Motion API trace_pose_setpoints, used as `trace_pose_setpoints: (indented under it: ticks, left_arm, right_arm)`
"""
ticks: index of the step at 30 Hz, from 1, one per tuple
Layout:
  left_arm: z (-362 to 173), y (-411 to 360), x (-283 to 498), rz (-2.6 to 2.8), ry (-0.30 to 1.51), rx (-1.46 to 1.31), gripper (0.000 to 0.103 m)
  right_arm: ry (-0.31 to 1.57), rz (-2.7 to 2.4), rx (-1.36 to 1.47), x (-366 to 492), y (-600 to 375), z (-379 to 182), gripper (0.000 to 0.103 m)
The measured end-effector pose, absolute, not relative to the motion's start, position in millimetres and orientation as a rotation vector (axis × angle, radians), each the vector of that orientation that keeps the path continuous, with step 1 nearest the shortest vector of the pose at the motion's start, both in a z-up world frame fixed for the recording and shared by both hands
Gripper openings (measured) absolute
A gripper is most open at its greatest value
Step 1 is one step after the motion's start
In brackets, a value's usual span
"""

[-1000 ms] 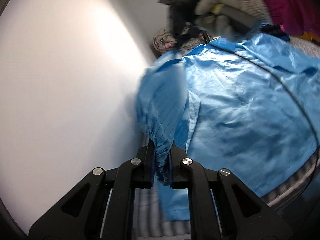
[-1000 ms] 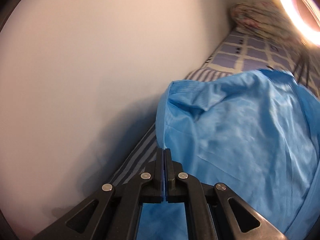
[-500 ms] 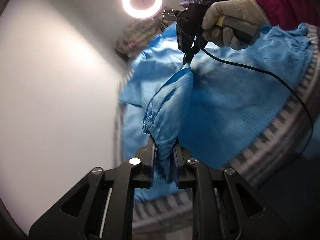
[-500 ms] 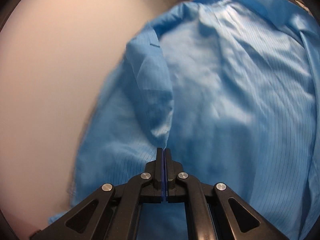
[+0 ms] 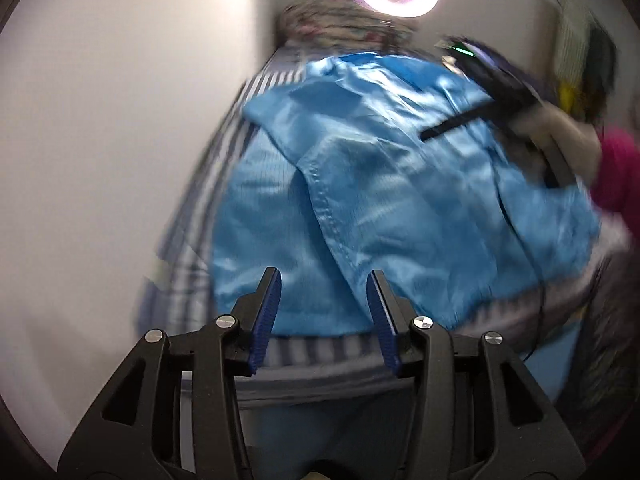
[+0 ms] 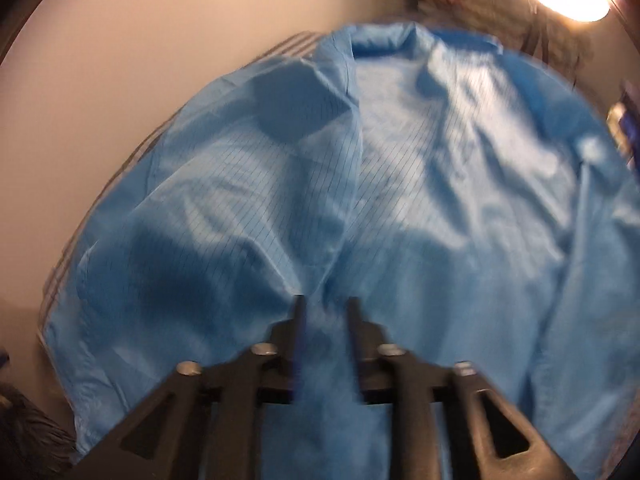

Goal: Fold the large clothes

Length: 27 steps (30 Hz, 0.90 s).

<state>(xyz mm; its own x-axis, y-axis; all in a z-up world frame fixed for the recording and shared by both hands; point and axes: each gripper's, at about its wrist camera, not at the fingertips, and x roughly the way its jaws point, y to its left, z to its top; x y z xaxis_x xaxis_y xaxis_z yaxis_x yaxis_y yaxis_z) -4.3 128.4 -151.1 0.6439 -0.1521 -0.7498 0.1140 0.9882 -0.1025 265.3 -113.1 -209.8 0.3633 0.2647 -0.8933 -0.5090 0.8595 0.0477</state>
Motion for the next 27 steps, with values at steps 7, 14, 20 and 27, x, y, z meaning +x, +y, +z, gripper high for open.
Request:
trace_pose_setpoints:
  ticks: [7, 14, 20, 27]
  left_arm:
    - [-199, 129, 39, -0.196, 1.005, -0.281, 0.046]
    - [-227, 109, 57, -0.25, 1.056, -0.287, 0.002]
    - [-207, 114, 48, -0.25, 0.993, -0.266, 0.0]
    - [-178, 155, 13, -0.065, 0.944, -0.134, 0.0]
  right_arm:
    - [1.029, 0.599, -0.17, 260, -115, -174, 0.03]
    - [0.999, 0.714, -0.17, 278, -49, -159, 0.04]
    - [1.06, 0.767, -0.214, 289, 20, -179, 0.04]
    - [1.043, 0.762, -0.144, 313, 25, -184, 0.04]
